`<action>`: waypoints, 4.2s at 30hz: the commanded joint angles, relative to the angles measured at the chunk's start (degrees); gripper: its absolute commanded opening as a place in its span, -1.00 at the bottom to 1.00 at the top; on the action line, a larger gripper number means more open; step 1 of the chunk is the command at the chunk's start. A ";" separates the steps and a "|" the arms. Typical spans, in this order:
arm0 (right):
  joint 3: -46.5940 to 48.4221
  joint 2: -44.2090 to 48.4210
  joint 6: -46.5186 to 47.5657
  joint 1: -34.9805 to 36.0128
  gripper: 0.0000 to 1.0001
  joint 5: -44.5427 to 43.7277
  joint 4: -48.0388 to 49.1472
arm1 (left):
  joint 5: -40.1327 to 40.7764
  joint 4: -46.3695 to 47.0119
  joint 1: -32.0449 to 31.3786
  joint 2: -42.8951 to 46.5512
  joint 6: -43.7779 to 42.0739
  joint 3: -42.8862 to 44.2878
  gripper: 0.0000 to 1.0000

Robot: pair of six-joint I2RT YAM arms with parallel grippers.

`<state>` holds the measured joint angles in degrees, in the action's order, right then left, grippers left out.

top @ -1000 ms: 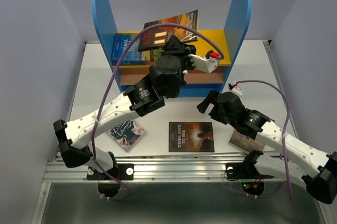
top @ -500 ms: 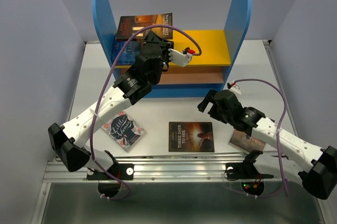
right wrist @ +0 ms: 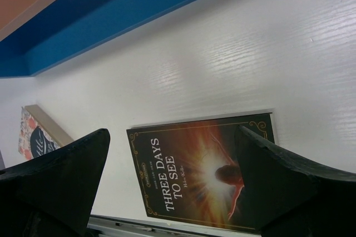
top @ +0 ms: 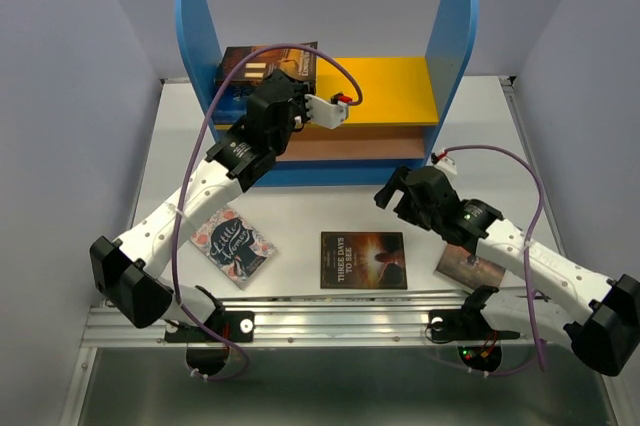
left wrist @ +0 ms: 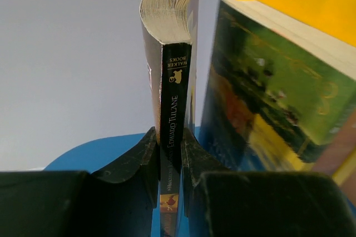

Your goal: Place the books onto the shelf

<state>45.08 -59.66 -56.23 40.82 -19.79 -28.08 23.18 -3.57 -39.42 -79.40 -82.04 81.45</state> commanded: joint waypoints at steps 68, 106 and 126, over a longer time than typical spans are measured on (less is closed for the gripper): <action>4.31 -1.87 0.77 -1.61 1.00 -2.36 0.48 | -7.70 -19.88 3.21 5.92 6.89 3.01 0.57; 4.05 -0.72 1.29 -1.62 1.00 -1.04 1.00 | -21.24 -29.21 3.21 11.98 16.29 9.16 0.98; 1.42 2.88 7.36 -1.62 1.00 4.67 3.82 | -14.82 -5.13 2.95 24.10 98.99 -7.36 0.98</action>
<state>46.87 -58.46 -52.21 39.64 -17.26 -26.79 9.47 -11.38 -36.27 -61.87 -3.14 80.01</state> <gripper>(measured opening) 0.995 0.989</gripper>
